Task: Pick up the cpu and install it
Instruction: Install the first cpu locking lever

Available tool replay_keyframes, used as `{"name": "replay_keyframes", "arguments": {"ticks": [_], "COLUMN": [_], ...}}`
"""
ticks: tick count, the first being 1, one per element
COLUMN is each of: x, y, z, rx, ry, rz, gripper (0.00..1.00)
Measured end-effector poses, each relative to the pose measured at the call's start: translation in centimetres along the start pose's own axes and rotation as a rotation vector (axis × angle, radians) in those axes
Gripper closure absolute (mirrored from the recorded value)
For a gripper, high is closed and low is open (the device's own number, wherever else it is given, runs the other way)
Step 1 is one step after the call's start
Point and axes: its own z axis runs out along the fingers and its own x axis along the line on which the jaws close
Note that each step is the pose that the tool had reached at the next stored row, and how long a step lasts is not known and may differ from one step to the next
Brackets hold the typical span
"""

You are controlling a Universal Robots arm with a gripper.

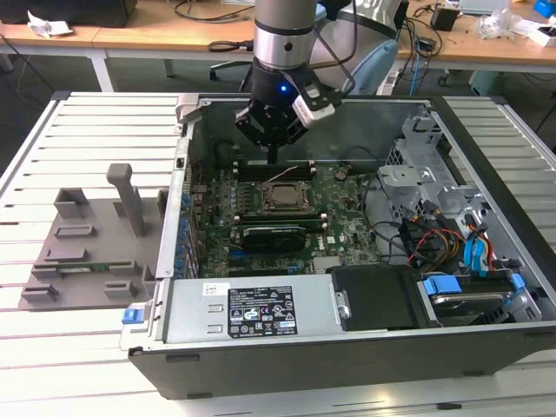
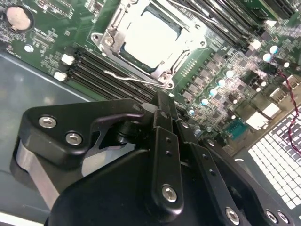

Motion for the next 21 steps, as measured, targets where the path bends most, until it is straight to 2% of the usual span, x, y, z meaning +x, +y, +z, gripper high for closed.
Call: {"name": "replay_keyframes", "arguments": {"ticks": [4, 5, 6, 8, 9, 16, 21], "x": [0.01, 0.03, 0.05, 0.09, 0.09, 0.09, -0.04], "y": [-0.01, -0.10, -0.33, -0.78, -1.03, -1.13, -1.05], "z": [0.03, 0.07, 0.10, 0.17, 0.26, 0.42, 1.59], "rx": [-0.0025, -0.0133, -0.0333, -0.0645, -0.0738, -0.0759, -0.0758], "ry": [-0.0002, -0.0012, -0.0028, -0.0053, -0.0063, -0.0064, -0.0062], "rz": [0.000, 0.000, -0.001, -0.002, -0.002, -0.002, -0.002], "gripper": [0.89, 0.89, 0.89, 0.89, 0.89, 0.89, 0.89]}}
